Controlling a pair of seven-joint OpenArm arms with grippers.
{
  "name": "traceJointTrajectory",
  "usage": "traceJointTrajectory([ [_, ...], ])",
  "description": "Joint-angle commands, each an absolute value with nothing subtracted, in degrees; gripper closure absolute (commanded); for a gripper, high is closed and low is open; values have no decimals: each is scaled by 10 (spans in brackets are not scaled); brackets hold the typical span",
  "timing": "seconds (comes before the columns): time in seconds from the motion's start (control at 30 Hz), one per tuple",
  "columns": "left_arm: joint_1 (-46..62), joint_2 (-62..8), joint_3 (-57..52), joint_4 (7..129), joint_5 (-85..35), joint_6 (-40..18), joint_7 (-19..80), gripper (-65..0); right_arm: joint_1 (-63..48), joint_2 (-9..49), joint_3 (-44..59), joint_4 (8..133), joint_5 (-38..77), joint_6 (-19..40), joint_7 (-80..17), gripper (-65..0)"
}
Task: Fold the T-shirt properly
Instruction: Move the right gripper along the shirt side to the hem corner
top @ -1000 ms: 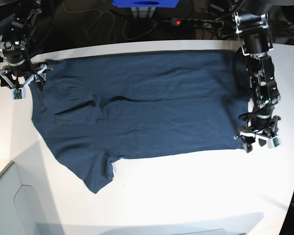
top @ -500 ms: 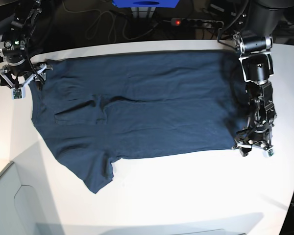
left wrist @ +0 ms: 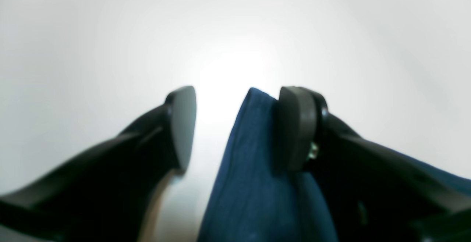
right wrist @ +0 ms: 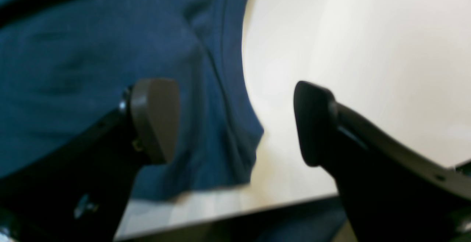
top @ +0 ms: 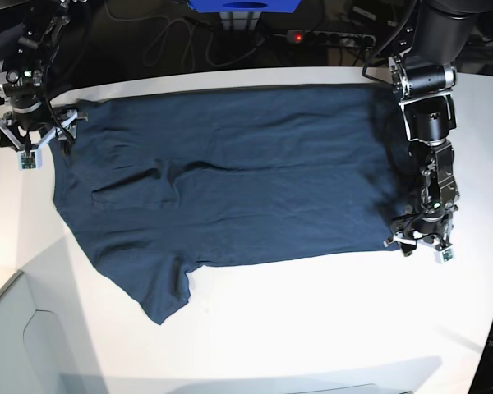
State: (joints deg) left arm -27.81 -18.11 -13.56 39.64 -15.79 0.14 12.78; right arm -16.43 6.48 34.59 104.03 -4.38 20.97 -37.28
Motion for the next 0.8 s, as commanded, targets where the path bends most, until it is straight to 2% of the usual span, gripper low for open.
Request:
traceJointTrajectory([
  [0.0, -295, -189, -136, 402, -158, -1, 122, -305, -160, 73, 349, 1052, -42, 208, -360, -465],
  [0.13, -295, -189, -136, 402, -160, -1, 122, -185, -135, 74, 351, 1051, -43, 208, -360, -465],
  [0.4, -295, -189, -136, 402, -158, -1, 122, -158, -80, 98, 349, 1045, -43, 208, -360, -466],
  [0.6, -295, -189, -136, 402, -158, -1, 122, 0, -10, 118, 321, 993, -43, 208, -371, -465],
  [0.77, -293, -189, -136, 402, -158, -1, 122, 0, 51, 117, 284, 937, -43, 208, -390, -464],
])
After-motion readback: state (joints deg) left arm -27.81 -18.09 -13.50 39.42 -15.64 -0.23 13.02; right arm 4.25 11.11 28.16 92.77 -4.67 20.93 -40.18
